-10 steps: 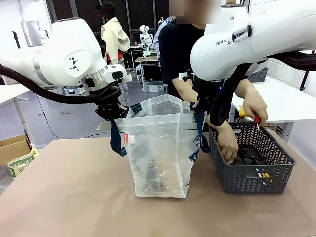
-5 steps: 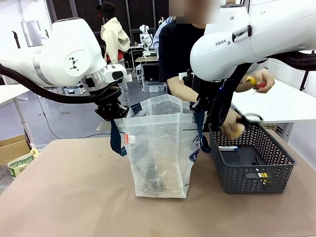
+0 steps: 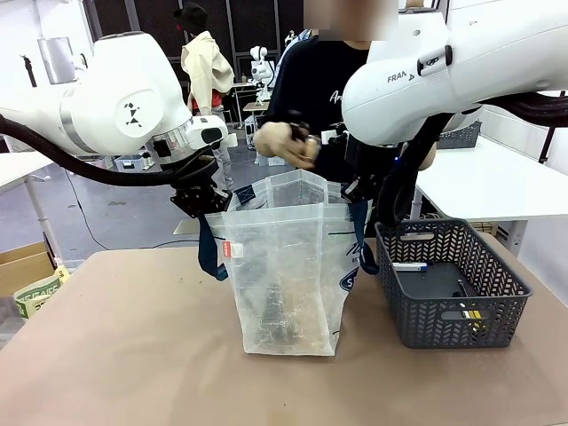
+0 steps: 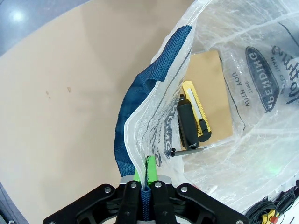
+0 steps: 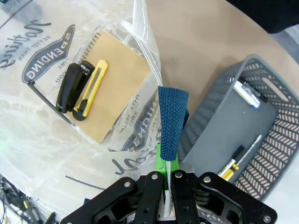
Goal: Transfer purchased items from the store into the shopping bag.
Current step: Move the Reusable shopping bag to the right side of the table.
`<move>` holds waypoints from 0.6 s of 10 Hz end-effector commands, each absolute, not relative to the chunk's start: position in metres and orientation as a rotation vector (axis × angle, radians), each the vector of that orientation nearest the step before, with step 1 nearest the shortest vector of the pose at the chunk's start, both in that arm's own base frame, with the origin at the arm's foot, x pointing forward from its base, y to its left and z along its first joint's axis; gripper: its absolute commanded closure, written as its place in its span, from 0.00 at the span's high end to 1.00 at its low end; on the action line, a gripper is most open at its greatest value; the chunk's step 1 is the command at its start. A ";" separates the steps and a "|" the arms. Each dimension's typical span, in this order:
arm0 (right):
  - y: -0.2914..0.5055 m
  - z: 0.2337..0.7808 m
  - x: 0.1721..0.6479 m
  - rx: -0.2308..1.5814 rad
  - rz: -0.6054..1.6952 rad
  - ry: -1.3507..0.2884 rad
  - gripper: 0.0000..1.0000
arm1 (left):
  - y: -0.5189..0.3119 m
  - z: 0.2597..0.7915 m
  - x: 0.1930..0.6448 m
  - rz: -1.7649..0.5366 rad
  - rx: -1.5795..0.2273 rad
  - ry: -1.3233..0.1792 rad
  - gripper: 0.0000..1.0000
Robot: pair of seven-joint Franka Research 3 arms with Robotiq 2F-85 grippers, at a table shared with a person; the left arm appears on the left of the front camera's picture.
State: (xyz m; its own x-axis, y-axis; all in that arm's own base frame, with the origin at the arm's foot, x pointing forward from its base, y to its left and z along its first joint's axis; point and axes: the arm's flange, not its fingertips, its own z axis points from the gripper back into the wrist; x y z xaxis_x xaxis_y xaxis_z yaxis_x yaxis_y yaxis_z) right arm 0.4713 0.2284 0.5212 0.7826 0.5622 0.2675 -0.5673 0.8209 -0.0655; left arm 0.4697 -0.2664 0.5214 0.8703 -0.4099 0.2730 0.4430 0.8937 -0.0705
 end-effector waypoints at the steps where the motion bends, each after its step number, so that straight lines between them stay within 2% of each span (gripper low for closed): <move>1: 0.228 0.520 0.471 0.020 0.605 -0.281 0.00 | -0.266 0.522 0.470 -0.440 -0.133 -0.256 0.00; 6: 0.228 0.520 0.471 0.020 0.605 -0.281 0.00 | -0.266 0.522 0.470 -0.440 -0.133 -0.256 0.00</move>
State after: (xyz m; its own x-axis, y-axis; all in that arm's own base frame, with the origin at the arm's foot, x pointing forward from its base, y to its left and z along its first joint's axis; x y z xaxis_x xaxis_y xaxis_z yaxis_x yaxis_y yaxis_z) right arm 0.4713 0.2284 0.5212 0.7826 0.5622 0.2674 -0.5673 0.8209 -0.0655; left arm 0.4697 -0.2664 0.5214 0.8703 -0.4099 0.2729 0.4430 0.8937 -0.0705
